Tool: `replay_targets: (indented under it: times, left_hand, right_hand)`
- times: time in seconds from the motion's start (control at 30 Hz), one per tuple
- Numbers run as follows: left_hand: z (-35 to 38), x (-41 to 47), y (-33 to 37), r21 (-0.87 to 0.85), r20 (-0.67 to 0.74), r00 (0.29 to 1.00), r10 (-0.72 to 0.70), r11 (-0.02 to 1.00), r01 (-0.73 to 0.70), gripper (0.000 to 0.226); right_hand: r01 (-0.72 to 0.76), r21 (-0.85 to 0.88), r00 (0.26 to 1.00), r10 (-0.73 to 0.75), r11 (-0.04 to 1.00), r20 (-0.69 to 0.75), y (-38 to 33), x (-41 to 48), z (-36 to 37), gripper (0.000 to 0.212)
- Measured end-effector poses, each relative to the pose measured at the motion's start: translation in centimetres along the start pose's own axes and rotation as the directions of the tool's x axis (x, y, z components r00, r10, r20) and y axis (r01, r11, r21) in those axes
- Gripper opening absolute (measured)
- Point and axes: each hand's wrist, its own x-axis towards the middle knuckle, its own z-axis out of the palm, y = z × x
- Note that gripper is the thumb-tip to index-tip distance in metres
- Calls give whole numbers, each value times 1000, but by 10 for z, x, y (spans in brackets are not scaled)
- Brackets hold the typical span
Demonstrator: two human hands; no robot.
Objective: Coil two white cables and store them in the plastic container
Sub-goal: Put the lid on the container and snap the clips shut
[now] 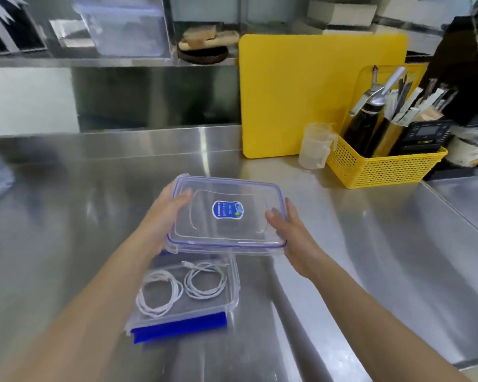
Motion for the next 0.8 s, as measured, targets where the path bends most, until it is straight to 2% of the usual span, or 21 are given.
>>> replay_targets:
  times: [0.13, 0.27, 0.37, 0.47, 0.53, 0.63, 0.7, 0.8]
  left_hand:
    - [-43, -22, -19, 184, -159, 986, 51, 983, -21, 29]
    - [-77, -47, -47, 274, -240, 970, -27, 957, 94, 60]
    - [-89, -59, -70, 448, -362, 932, -22, 872, 195, 58]
    - [-89, -67, -83, 393, -380, 923, -63, 892, 222, 54]
    - [-87, -71, -84, 271, -367, 921, -130, 932, 239, 58]
    - [-82, -72, -86, 99, -315, 930, -190, 968, 231, 44]
    - [-78, -72, -87, 64, -290, 937, -195, 973, 222, 36]
    - [-75, -70, -87, 98, -281, 941, -191, 969, 226, 33]
  right_hand:
    - [62, -225, 995, -44, 972, 86, 12, -3, 47, 52]
    - [99, -318, 988, -54, 943, 147, 37, -4, 69, 47]
    - [130, -433, 982, -54, 892, 183, 48, -7, 80, 48]
    - [109, -537, 988, -32, 837, 150, 54, -12, 83, 52]
    - [97, -572, 991, -23, 815, 135, 59, -16, 82, 54]
    - [91, -628, 994, -27, 773, 110, 65, -21, 79, 57]
    - [68, -598, 995, -12, 799, 96, 68, -23, 76, 60]
    - [39, -489, 995, 9, 871, 96, 75, -26, 72, 61]
